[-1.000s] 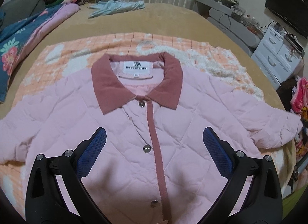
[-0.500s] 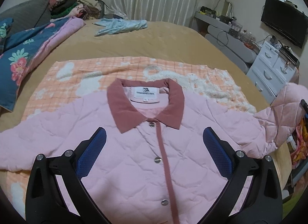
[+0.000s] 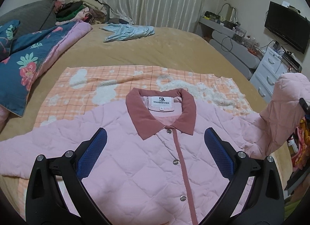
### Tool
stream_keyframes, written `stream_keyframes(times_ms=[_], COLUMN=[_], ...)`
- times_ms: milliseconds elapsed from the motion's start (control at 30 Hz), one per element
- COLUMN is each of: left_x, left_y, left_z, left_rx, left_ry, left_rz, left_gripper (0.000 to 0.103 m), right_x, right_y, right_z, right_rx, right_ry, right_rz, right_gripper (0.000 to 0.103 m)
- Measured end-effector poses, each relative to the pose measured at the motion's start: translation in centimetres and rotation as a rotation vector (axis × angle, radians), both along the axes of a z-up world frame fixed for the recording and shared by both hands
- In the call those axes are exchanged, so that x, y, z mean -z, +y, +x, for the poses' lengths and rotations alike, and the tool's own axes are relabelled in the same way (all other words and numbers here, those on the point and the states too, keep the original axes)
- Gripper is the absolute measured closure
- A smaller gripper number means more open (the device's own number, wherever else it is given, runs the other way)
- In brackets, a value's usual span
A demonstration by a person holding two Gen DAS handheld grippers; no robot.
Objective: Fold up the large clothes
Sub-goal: 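Lift the sleeve with the right gripper, carry it across the jacket front, release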
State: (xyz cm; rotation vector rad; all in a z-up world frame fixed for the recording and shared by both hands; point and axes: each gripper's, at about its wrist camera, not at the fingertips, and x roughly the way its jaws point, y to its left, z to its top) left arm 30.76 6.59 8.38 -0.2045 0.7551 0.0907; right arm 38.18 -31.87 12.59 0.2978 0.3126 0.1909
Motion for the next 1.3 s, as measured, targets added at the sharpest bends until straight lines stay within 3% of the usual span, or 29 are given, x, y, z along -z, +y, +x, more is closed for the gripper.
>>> stream_keyframes(times_ms=[500, 867, 1300], left_x=[-0.8, 0.9, 3.3], left_y=[3.7, 7.9, 11.4], left_z=[-1.3, -2.5, -3.9], left_rx=[-0.029, -0.086, -0.107], left_ry=[-0.018, -0.011, -0.005], left_rz=[-0.062, -0.143, -0.223], left_gripper=[0.009, 0.009, 0.009], right_x=[-2.6, -1.4, 2.9], right_y=[8.8, 14.3, 23.0], right_z=[-1.2, -1.7, -1.8], right_rx=[-0.134, -0.224, -0.348], right_ry=[-0.035, -0.024, 0.015], right_rz=[-0.11, -0.188, -0.318], right_gripper=[0.089, 0.089, 0.089])
